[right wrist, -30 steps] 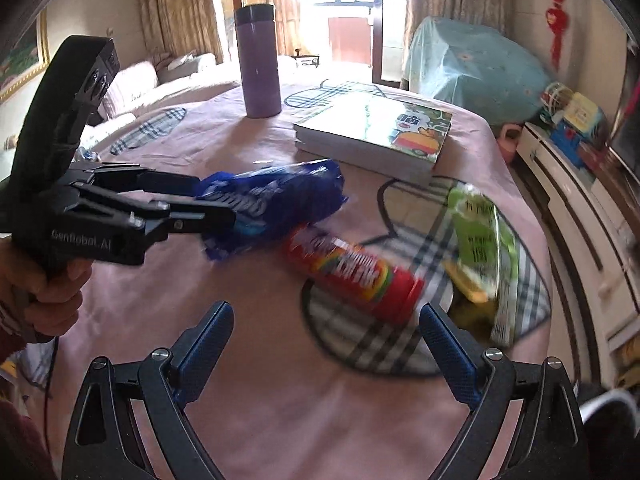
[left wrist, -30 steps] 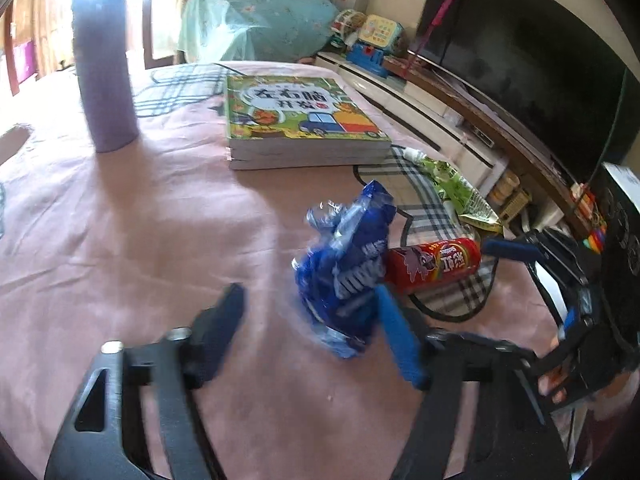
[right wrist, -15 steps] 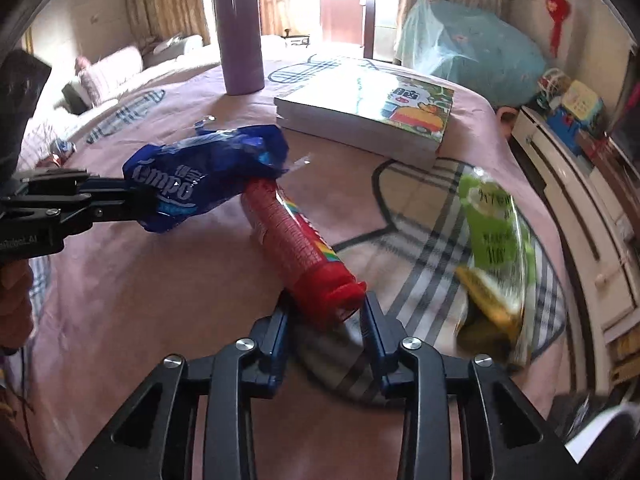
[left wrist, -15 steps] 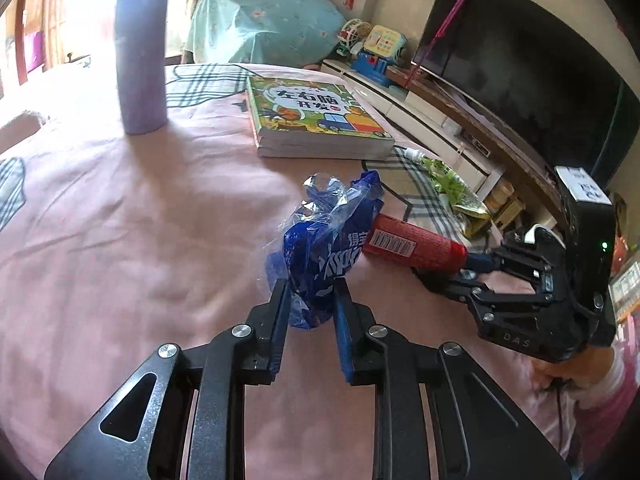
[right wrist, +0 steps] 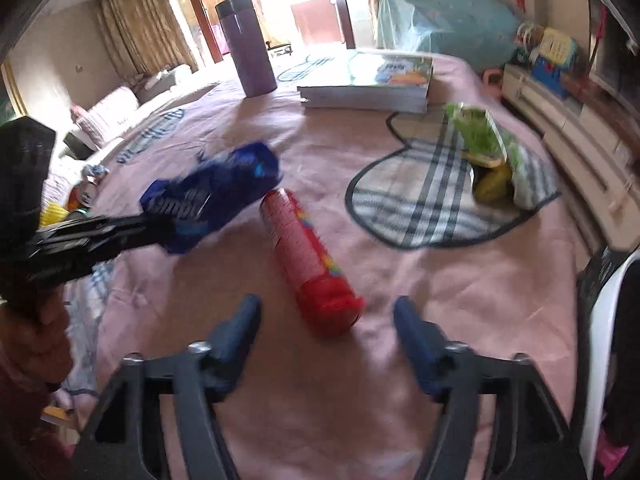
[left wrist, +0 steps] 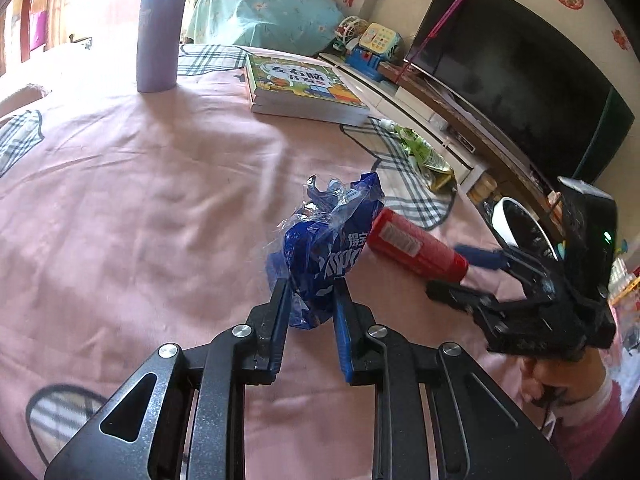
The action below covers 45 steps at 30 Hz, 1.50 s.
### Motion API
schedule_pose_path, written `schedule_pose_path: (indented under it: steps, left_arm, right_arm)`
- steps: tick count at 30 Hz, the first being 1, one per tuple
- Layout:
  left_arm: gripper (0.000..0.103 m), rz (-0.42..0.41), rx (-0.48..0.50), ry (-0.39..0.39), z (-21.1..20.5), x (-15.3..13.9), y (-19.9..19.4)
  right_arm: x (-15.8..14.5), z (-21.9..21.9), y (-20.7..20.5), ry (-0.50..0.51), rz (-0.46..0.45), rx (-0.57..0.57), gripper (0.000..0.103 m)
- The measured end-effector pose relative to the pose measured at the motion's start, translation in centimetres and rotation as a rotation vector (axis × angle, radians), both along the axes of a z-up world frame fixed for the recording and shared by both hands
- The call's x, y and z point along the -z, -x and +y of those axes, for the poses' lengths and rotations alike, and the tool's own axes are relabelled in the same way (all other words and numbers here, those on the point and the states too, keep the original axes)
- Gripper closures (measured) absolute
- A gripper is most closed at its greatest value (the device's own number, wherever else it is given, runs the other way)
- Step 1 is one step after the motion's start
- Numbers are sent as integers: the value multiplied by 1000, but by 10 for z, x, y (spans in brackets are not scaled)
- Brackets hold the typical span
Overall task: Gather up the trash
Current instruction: 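Grasp the blue snack bag with the left gripper while the right grasps the red can, then carry the blue bag and red can over the black bin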
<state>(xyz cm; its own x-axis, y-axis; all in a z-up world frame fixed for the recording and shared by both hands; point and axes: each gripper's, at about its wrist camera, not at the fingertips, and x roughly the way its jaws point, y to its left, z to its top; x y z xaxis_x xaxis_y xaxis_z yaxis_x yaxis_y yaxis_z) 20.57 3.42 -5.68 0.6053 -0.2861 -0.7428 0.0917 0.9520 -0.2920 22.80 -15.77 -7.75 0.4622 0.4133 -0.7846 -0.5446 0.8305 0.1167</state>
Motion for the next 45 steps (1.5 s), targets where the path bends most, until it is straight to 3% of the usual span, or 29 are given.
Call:
schedule_pose_path:
  steps: [4,5,6,7,12,27,45]
  left_arm:
    - [83,-8,-6,-3,0,-5,9]
    - [83,-11,-5,-5,-1,-7,11]
    - [83,-13,-4,-8,-2,-8,13]
    - [83,-14,-2,-10,-3,-8,15]
    - [83,-26,32,-20,-22,-12,23]
    - [83,-52,202,-47,-113,-19,34]
    - [83,-103,316,-84,-184,-39,41]
  right_arm:
    - [4,9,-5,-14,-2,-13,35]
    - [6,10,-6,-14,4,-10,42]
    - [7,11,-6,-12,5,-3,64]
    - [7,9,-3,-21,1,9,66]
    - [-2,-6,19,-65,-20,54,67]
    - [-20,-108,99,-235,-72,326,70]
    - [-42,-182,129,-276,-151,477,70]
